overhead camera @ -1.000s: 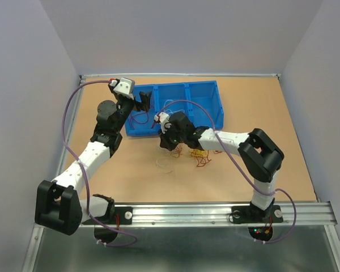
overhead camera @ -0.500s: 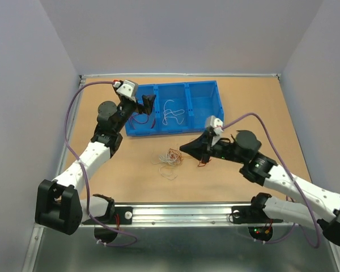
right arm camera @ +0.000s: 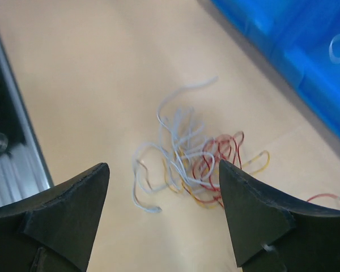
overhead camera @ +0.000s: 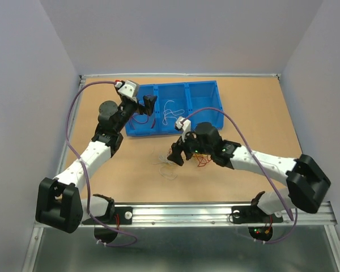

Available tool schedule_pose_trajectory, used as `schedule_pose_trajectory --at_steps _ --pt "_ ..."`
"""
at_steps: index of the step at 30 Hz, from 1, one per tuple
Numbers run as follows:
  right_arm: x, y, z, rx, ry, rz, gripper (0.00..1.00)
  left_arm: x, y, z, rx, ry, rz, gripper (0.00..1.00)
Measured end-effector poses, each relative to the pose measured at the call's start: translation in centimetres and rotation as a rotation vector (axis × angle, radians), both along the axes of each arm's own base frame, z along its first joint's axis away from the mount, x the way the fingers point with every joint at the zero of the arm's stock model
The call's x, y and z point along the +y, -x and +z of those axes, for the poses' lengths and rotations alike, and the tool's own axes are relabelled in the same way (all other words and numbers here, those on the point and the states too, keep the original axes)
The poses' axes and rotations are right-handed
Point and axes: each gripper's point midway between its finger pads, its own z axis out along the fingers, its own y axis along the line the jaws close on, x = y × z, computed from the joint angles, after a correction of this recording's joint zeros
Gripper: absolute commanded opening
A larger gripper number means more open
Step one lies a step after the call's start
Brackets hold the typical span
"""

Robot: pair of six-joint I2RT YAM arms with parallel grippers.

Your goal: Untangle the cables

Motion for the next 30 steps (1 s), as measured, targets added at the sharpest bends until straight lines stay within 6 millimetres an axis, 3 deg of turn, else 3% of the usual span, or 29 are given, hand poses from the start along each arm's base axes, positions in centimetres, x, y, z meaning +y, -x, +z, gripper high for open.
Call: schedule_pose_trajectory --at_steps 2,5,16,24,27,28,30 --pt "0.1 -0.8 -3.7 0.065 0.105 -0.022 0.83 0.1 -0.1 0.0 -0.001 0.002 0.007 0.98" --pt "0.6 -2.1 -6.2 0.105 0.192 -0.047 0.83 0.4 -0.2 0.1 0.002 0.012 0.026 0.98" --pt "4.4 -4.5 -8.1 0.103 0.278 -0.059 0.81 1.8 -0.9 0.5 0.005 0.054 0.089 0.98" --pt "4.2 -4.4 -11.3 0.123 0.419 -0.097 0.79 1.8 -0.9 0.8 -0.001 0.065 0.09 0.98" --pt "3.8 -3.7 -11.9 0.123 0.463 -0.102 0.6 1.8 -0.9 0.9 -0.003 0.067 0.09 0.98" --pt "3.8 -3.5 -12.0 0.123 0.472 -0.101 0.45 1.8 -0.9 0.9 -0.003 0.067 0.09 0.98" --pt "3.6 -3.2 -12.1 0.119 0.487 -0.095 0.29 1.9 -0.9 0.9 -0.004 0.067 0.093 0.98"
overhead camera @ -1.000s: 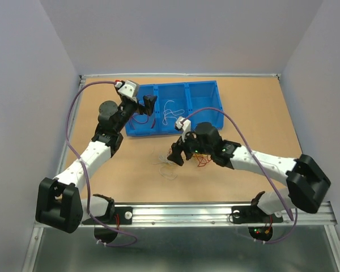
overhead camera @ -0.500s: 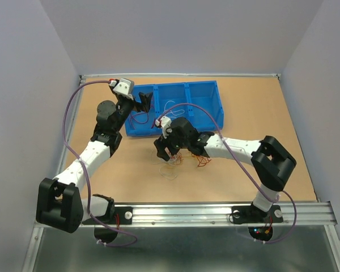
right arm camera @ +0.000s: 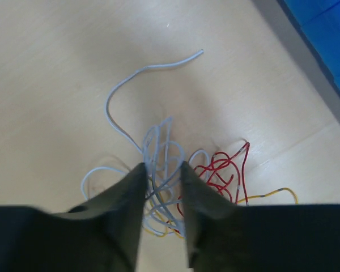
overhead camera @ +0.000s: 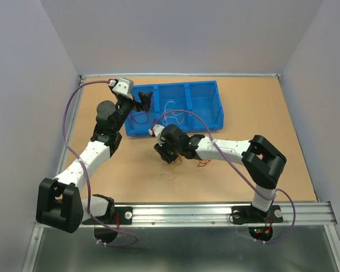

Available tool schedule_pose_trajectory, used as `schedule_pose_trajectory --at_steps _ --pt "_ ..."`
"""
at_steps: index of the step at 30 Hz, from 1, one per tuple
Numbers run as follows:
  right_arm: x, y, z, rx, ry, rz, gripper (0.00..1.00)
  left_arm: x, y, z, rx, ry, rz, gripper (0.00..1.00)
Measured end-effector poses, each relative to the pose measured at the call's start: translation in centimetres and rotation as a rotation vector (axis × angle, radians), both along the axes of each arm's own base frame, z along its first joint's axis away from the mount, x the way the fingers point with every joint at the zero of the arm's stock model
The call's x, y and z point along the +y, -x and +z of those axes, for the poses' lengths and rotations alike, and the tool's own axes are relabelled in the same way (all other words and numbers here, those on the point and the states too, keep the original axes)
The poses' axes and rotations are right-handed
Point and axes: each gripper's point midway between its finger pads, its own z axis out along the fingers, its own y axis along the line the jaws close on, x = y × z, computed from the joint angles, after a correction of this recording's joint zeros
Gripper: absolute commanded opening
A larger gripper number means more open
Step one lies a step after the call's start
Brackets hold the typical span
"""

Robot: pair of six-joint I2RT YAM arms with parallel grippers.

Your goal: Untangle the cables

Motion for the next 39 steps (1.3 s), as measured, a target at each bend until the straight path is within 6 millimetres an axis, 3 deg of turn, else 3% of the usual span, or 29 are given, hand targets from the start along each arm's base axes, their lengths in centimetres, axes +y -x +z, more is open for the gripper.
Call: schedule_pose_trajectory --at_steps 1,3,9,12,16,21,26,32,36,39 --pt "0.0 0.1 0.0 0.0 0.004 0.007 0.16 0.0 0.0 0.0 0.0 0.0 0.0 0.98" --pt "0.3 0.2 0.3 -0.002 0.0 0.025 0.02 0.0 0.0 0.0 0.0 0.0 0.001 0.98" --pt "1.4 1.2 2.1 -0.008 -0.076 0.104 0.01 0.1 0.0 0.0 0.0 0.0 0.002 0.98" --pt "1.1 2.6 5.5 -0.037 -0.176 0.151 0.01 0.0 0.0 0.0 -0.001 0.0 0.0 0.98" --pt "0.2 5.3 12.2 -0.116 -0.369 0.232 0.01 -0.3 0.2 0.0 -0.004 -0.005 -0.022 0.97" --pt "-2.1 8.0 18.6 -0.215 -0.573 0.269 0.01 -2.3 1.3 -0.1 -0.015 -0.031 -0.154 0.97" --pt "-5.0 9.7 23.7 -0.309 -0.721 0.239 0.01 -4.4 2.6 -0.8 -0.014 -0.053 -0.298 0.98" --pt "-9.5 10.4 32.1 -0.488 -0.929 0.128 0.0 -8.0 6.0 -1.9 -0.027 -0.063 -0.584 0.98" --pt "-12.2 10.1 35.9 -0.586 -1.034 0.029 0.01 -10.5 8.7 -3.2 -0.028 -0.072 -0.726 0.98" --pt "-13.1 9.1 37.0 -0.627 -1.066 -0.051 0.01 -12.2 10.4 -3.8 -0.028 -0.077 -0.808 0.98"
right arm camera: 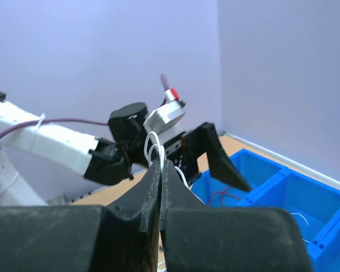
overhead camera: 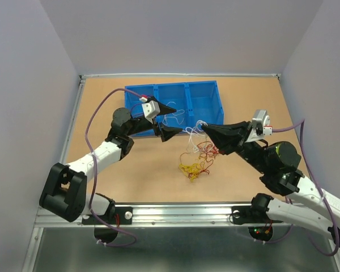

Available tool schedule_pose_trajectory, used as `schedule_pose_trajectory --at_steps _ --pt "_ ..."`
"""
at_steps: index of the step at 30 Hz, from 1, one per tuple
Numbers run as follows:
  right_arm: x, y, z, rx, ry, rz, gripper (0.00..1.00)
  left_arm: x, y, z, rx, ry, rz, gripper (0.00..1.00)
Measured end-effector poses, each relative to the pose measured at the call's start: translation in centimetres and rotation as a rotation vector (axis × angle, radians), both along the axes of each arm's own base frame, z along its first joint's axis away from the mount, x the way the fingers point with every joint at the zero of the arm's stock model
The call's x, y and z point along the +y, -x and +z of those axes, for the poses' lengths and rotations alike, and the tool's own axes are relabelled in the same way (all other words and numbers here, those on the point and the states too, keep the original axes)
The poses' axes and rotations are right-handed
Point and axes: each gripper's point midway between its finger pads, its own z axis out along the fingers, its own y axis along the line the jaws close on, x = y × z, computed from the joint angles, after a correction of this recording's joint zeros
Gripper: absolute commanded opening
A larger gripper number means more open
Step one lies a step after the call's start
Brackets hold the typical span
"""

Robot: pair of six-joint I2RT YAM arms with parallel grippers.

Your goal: Untangle the cables

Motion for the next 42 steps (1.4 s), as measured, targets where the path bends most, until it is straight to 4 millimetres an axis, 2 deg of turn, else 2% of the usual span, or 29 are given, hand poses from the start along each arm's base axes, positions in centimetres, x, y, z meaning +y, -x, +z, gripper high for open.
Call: schedule_pose_trajectory --at_steps 3,6,11,14,17,26,32,39,40,42 --pt "0.1 -1.0 0.1 0.011 -0.016 -0.041 0.0 -1.8 1.5 -0.8 0.007 -0.008 -0.073 0.98" --pt "0.7 -2.0 -0.2 0.022 -0.013 -0.067 0.01 -2.7 2.3 -1.4 0.018 -0.016 -0.111 0.98" --pt "2.0 -3.8 -2.0 0.058 0.03 -0.109 0.01 -3.5 3.9 -1.8 0.005 -0.028 -0.183 0.97" --pt "1.8 -4.3 -1.9 0.056 0.022 -0.136 0.01 -3.9 5.0 -2.4 -0.019 -0.039 -0.228 0.97" --pt "1.2 -4.3 -1.0 0.043 -0.005 -0.156 0.01 -4.0 5.8 -3.2 -0.017 -0.051 -0.255 0.98" --pt "-0.6 -3.9 1.7 -0.007 -0.079 -0.196 0.01 -4.5 6.7 -3.1 -0.034 -0.051 -0.296 0.99" --pt "-0.3 -4.2 1.7 -0.018 -0.076 -0.202 0.01 -5.6 8.2 -3.0 -0.044 -0.05 -0.334 0.99" --pt "0.7 -4.9 0.6 -0.002 -0.045 -0.203 0.01 -7.3 8.9 -3.7 -0.073 -0.056 -0.291 0.98" --pt "0.7 -4.9 0.5 -0.001 -0.043 -0.202 0.01 -7.6 9.1 -3.7 -0.078 -0.056 -0.285 0.95" --pt "0.8 -5.0 0.6 -0.002 -0.044 -0.202 0.01 -8.1 9.1 -3.7 -0.086 -0.056 -0.258 0.66"
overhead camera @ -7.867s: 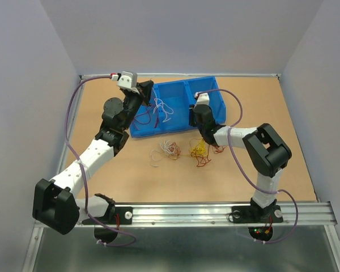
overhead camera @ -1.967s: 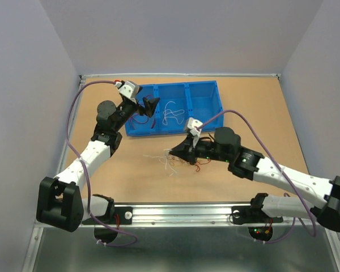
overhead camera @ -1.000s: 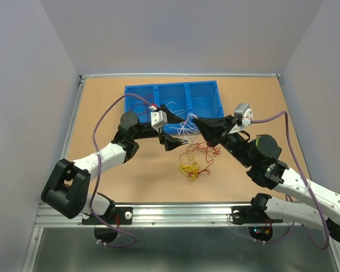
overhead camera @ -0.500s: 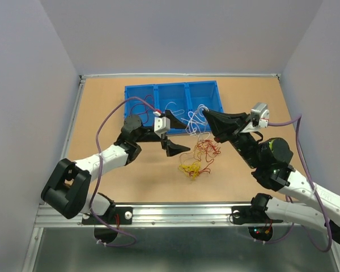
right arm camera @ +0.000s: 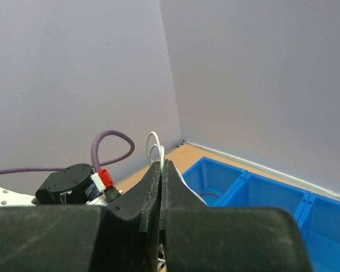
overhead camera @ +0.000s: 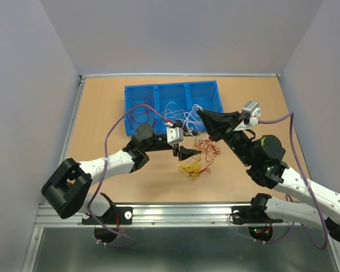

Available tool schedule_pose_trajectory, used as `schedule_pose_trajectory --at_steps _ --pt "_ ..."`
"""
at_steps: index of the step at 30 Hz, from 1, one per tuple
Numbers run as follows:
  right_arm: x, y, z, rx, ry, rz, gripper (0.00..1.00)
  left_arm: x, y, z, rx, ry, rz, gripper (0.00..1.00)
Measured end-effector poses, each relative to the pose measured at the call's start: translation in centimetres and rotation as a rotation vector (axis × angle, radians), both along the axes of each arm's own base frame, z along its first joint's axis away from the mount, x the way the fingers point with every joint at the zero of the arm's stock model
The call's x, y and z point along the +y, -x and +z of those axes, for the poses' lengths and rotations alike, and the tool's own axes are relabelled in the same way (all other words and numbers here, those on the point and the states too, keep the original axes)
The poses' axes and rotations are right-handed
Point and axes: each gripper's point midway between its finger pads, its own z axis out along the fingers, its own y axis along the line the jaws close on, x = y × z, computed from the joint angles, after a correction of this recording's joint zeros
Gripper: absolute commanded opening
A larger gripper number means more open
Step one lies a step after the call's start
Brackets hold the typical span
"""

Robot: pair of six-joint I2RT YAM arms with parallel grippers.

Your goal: Untangle the cables

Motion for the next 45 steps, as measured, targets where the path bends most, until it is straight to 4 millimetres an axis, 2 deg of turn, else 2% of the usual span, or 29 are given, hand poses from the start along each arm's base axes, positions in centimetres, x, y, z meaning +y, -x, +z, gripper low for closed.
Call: schedule_pose_trajectory --at_steps 2,3,5,7,10,12,14,19,22,24,27,32,36,38,42,45 --pt "0.0 0.0 0.2 -0.004 -0.006 0.0 0.01 -0.4 -0.3 -0.1 -0.007 0.001 0.036 0.38" --pt "-0.1 0.1 0.3 -0.008 -0.012 0.0 0.01 -0.5 -0.5 -0.3 -0.007 -0.005 0.052 0.17" --pt "-0.2 0.1 0.7 -0.013 -0.019 -0.001 0.0 -0.8 -1.4 -0.8 -0.01 -0.02 0.083 0.01" --pt "-0.4 0.2 1.5 -0.022 -0.033 -0.004 0.0 -1.0 -2.2 -1.7 0.004 -0.039 0.111 0.01" --pt "-1.0 0.5 4.2 -0.055 -0.075 -0.01 0.01 -1.2 -2.9 -3.5 0.029 -0.076 0.136 0.0" --pt "-1.9 1.0 6.8 -0.087 -0.121 -0.015 0.01 -1.3 -3.1 -4.3 0.039 -0.093 0.14 0.0" --pt "-2.6 1.5 8.6 -0.109 -0.154 -0.015 0.01 -1.5 -3.4 -5.4 0.054 -0.118 0.143 0.0" --pt "-5.1 3.3 15.5 -0.203 -0.289 -0.01 0.0 -2.0 -3.8 -7.3 0.067 -0.166 0.141 0.0" --pt "-6.1 4.1 18.8 -0.248 -0.353 -0.009 0.0 -2.4 -4.0 -8.5 0.073 -0.199 0.139 0.0" --pt "-6.5 4.3 20.2 -0.266 -0.379 -0.008 0.0 -2.5 -4.2 -8.9 0.077 -0.215 0.138 0.0" --pt "-6.4 4.3 20.8 -0.276 -0.395 -0.007 0.01 -2.6 -4.4 -9.2 0.078 -0.228 0.14 0.0" --pt "-4.8 3.1 20.3 -0.257 -0.376 -0.013 0.01 -2.5 -4.7 -9.5 0.068 -0.242 0.152 0.0" --pt "-3.1 1.1 18.7 -0.208 -0.334 -0.045 0.01 -2.1 -4.9 -9.0 0.044 -0.244 0.179 0.0" --pt "-2.9 0.4 18.0 -0.196 -0.315 -0.073 0.01 -1.4 -4.7 -7.8 0.012 -0.23 0.192 0.0" --pt "-2.8 -0.7 17.1 -0.179 -0.274 -0.13 0.01 0.3 -2.4 -2.8 -0.134 -0.142 0.159 0.0" --pt "-1.7 -2.2 15.7 -0.157 -0.226 -0.174 0.01 0.9 -0.7 0.1 -0.23 -0.086 0.113 0.0"
